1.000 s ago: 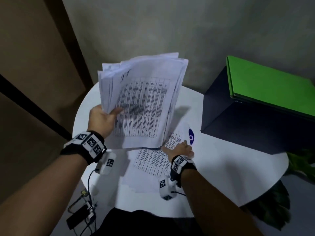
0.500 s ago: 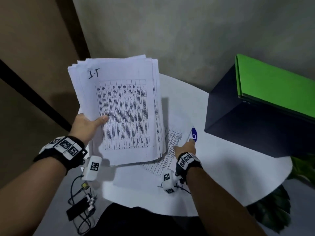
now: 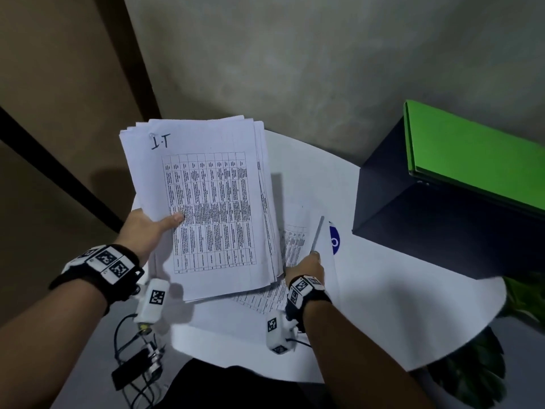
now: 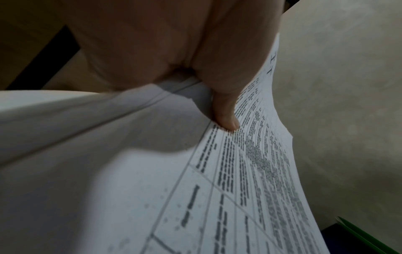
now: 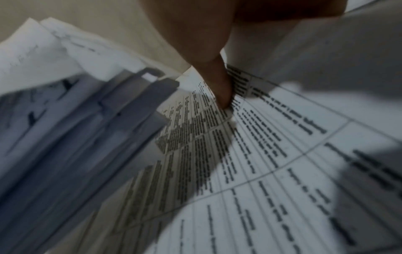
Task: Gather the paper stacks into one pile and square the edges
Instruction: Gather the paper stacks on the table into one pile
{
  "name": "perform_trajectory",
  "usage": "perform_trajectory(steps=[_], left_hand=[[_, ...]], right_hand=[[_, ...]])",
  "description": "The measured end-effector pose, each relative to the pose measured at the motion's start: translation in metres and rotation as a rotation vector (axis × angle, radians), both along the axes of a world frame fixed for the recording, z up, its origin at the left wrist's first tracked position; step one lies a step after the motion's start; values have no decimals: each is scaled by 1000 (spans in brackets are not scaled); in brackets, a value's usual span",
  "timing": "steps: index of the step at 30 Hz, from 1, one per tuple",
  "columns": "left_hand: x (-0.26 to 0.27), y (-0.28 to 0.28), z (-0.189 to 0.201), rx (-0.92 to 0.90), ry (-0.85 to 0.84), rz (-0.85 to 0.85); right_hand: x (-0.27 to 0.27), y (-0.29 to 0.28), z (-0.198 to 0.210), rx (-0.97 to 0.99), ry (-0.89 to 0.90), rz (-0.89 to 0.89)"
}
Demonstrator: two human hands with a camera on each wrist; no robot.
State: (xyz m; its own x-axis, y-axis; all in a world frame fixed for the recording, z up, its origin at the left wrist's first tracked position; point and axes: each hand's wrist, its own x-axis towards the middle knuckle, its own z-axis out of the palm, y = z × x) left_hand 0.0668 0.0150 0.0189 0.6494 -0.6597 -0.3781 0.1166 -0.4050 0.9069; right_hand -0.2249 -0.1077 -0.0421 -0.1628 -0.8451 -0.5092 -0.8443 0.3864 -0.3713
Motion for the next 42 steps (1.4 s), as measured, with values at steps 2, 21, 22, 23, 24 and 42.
perform_trajectory(steps=[2,21,22,23,24,42], left_hand=[[-1,0,0,3,2,0],[-52,-18,-37,583,-180,-266],[-53,-19,-39,587,-199,-277],[-53,-20,-39,575,-227,-285],[-51,-21,-43,542,-239,-292],[-50,-23,-45,482,-199,-207]], right_hand=[[-5,-3,-1,12,-4,-17],[-49,-69,202,-718,-262,-75],[-51,-75,208,-726,-339,-104],[-52,-80,207,-710,-422,-128],[-50,-84,204,-673,-499,-137],[-15,-14,14,-152,-60,30]])
